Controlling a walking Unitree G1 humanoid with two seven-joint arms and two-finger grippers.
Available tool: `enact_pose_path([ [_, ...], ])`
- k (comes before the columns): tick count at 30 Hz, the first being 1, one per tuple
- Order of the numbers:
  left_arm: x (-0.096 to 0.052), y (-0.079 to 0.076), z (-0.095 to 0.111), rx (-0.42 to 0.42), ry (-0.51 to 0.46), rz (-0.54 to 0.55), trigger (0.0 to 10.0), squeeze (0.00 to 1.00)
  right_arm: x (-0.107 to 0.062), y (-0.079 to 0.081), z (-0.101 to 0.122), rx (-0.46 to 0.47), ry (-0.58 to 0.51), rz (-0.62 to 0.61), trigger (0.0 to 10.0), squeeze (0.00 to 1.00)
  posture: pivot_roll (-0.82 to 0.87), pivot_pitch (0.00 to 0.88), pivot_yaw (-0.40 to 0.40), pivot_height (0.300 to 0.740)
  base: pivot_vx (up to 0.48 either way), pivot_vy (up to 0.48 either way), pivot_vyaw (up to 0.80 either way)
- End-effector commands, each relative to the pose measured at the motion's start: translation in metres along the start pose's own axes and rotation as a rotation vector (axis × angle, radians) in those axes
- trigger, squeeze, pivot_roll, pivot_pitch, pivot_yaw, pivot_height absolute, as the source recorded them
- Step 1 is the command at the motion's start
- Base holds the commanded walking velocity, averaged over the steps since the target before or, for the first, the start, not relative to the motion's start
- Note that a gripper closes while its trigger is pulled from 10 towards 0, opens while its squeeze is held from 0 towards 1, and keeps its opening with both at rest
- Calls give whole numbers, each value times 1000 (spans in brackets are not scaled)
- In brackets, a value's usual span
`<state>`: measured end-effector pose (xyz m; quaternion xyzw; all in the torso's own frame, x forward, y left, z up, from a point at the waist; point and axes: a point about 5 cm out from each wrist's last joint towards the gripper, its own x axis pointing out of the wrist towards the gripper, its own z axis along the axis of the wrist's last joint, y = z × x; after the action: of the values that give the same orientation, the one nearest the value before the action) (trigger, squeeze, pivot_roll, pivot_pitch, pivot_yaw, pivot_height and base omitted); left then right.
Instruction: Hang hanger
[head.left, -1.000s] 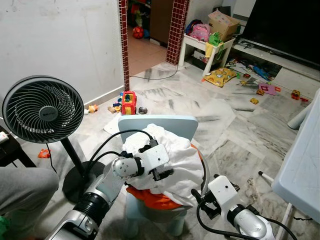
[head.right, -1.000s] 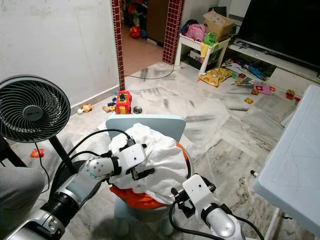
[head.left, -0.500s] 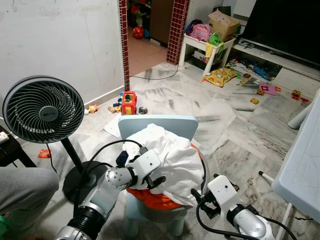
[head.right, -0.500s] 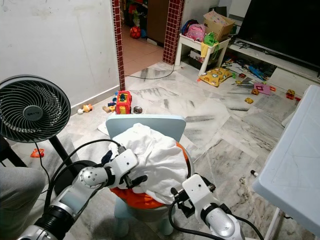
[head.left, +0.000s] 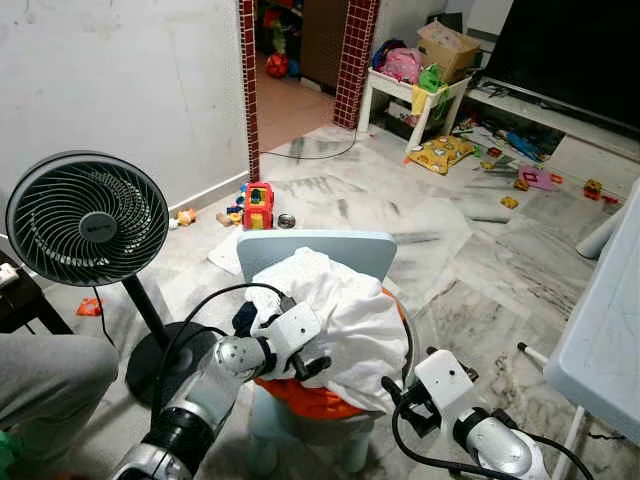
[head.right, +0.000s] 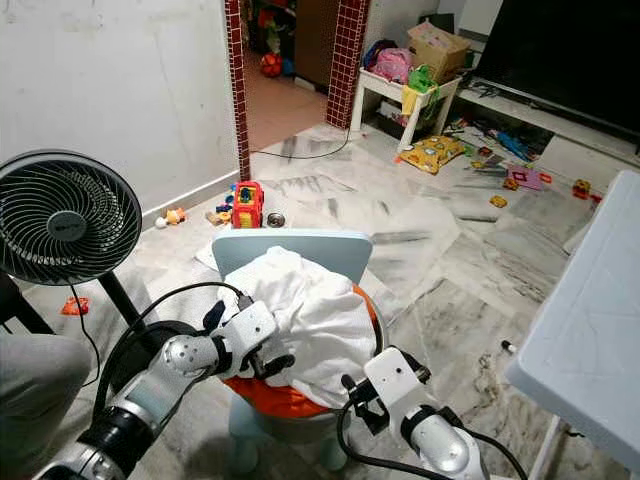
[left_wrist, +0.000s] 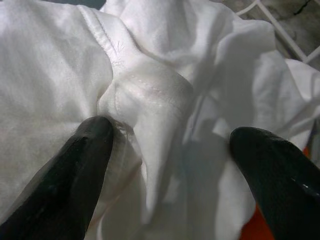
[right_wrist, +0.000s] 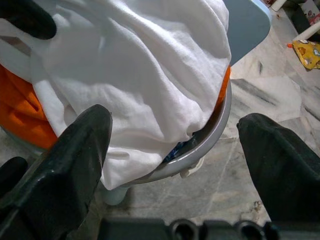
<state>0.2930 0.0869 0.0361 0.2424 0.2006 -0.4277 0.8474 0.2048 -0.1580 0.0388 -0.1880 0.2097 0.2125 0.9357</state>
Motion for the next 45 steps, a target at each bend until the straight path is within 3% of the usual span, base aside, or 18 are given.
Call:
enact_pose_path([
  [1, 3, 2, 4, 21, -1, 8, 10000, 0, -1, -2, 1, -7, 2, -7, 10000, 0, 63, 0, -62, 740, 0, 0, 0],
  [11, 6, 14, 3, 10, -6, 49, 10000, 0, -2, -2, 0, -11, 4, -4, 10000, 0, 62, 0, -65, 740, 0, 0, 0],
  [12, 6, 14, 3, 8, -5, 48, 4039, 0, -1, -1, 1, -11, 3, -4, 10000, 0, 60, 0, -64, 740, 0, 0, 0],
  [13, 6, 15, 2, 8, -5, 47, 4039, 0, -1, -1, 1, -11, 3, -3, 10000, 0, 59, 0, -65, 740, 0, 0, 0],
  [14, 6, 15, 1, -5, -8, 48, 0, 0, -2, -1, 1, -12, 3, -2, 10000, 0, 59, 0, -65, 740, 0, 0, 0],
  [45, 9, 19, -2, -1, -25, 72, 0, 0, -2, -2, -2, -15, 12, -6, 10000, 0, 52, 0, -61, 740, 0, 0, 0],
])
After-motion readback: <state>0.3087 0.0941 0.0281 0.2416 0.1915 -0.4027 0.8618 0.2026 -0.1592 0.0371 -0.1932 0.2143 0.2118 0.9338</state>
